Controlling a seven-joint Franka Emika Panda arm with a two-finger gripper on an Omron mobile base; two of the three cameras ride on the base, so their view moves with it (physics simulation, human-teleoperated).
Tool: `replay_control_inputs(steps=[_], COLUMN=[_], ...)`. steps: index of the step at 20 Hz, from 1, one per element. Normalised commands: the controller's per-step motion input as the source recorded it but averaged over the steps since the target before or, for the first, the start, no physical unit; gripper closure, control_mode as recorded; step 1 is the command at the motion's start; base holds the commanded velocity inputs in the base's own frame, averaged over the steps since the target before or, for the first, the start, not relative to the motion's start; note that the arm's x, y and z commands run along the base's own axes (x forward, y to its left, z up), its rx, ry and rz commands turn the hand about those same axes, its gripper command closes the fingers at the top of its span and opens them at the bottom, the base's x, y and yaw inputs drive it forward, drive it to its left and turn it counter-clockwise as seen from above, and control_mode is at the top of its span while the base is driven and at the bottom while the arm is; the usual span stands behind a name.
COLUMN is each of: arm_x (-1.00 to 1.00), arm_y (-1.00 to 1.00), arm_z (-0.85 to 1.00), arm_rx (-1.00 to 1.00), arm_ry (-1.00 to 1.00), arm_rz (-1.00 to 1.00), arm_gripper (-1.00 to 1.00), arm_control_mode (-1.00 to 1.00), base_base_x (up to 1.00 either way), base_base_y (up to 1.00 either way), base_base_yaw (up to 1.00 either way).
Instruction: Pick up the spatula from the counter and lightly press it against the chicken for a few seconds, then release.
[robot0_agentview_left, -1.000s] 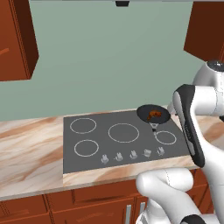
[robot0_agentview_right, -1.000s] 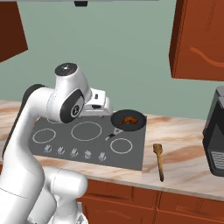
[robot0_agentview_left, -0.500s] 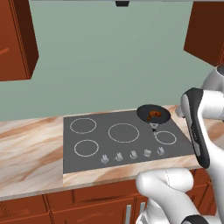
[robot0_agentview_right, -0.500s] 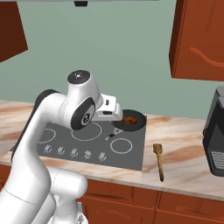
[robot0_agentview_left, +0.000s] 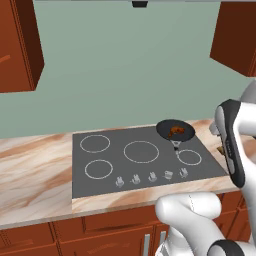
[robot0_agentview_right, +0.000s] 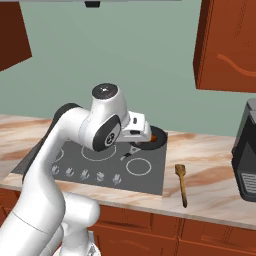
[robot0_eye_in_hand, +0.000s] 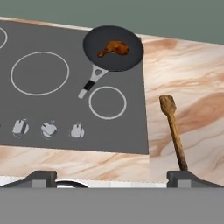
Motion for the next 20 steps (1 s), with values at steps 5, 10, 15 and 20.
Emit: replay_control_inputs(steps=[5, 10, 15, 20], arm_x=[0.0, 0.0, 0.0, 0.0], arm_y=[-0.3, -0.28, -0.23, -0.06], arm_z=[-0.21, -0.28, -0.2, -0.09], arm_rx=[0.0, 0.0, -0.02, -0.07], arm_ry=[0.0, 0.0, 0.01, 0.01], arm_rz=[0.0, 0.0, 0.0, 0.0], arm_gripper=[-1.0, -1.0, -1.0, -1.0], arm_control_mode=[-1.0, -1.0, -1.0, -1.0], base_base_x=[0.0, 0.0, 0.0, 0.0], base_base_y=[0.0, 0.0, 0.0, 0.0], base_base_yaw=[0.0, 0.0, 0.0, 0.0])
